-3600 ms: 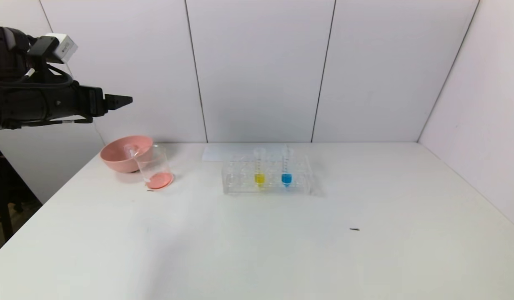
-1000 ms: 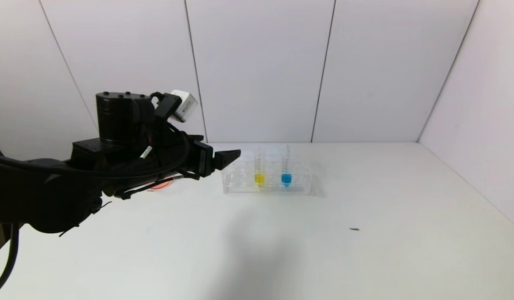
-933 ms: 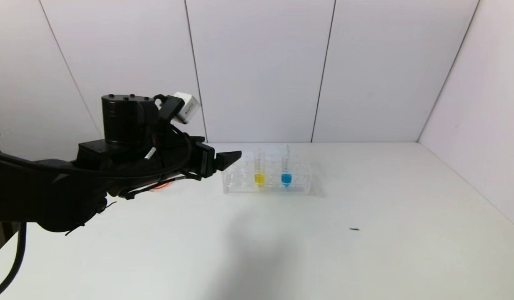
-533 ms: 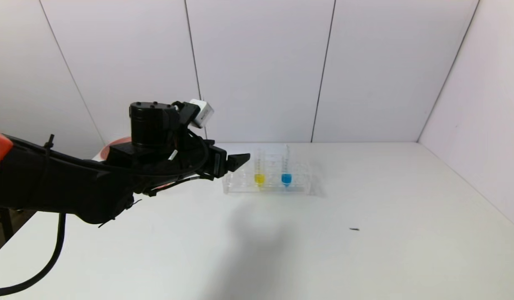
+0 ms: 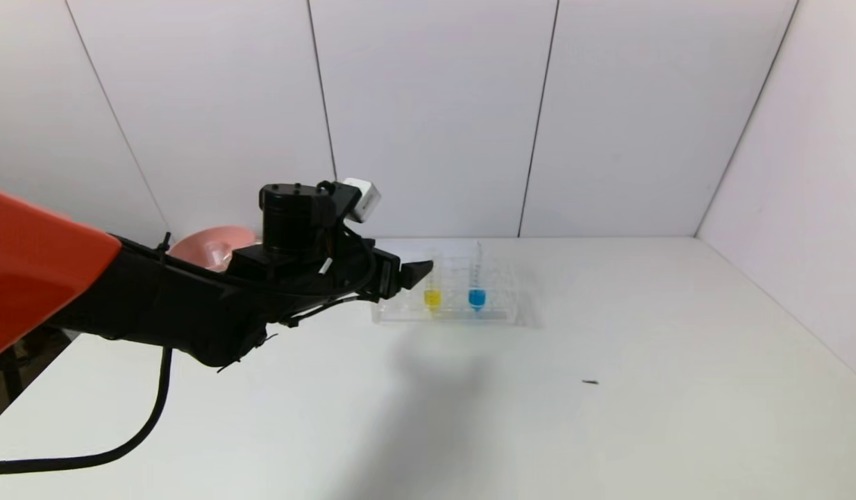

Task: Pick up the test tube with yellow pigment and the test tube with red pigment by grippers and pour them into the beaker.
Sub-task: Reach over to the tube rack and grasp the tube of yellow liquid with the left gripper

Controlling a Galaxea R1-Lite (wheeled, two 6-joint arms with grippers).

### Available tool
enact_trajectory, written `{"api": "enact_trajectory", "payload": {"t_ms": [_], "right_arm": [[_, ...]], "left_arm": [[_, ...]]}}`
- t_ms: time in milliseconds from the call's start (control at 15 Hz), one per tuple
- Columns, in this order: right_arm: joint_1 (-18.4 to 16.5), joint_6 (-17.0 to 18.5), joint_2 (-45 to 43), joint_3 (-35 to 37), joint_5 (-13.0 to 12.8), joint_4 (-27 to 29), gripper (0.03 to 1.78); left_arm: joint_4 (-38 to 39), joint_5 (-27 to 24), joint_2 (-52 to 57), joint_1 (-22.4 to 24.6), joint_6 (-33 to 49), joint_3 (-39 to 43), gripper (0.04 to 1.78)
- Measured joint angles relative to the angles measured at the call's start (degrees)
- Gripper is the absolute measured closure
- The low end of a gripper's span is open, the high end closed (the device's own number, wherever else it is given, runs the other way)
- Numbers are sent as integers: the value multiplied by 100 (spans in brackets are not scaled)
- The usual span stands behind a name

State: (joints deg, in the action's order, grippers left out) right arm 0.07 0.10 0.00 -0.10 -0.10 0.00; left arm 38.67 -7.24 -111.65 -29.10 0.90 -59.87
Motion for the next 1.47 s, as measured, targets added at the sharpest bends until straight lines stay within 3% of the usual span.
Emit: {"api": "enact_trajectory", "payload": {"t_ms": [800, 1467], "right_arm": [[0, 0, 0, 0, 0, 0, 11], [0, -2, 0, 0, 0, 0, 11]], "left_arm": [[-77, 606, -880, -386, -11, -840, 6], [-129, 1474, -1596, -577, -46, -1620, 6]]}}
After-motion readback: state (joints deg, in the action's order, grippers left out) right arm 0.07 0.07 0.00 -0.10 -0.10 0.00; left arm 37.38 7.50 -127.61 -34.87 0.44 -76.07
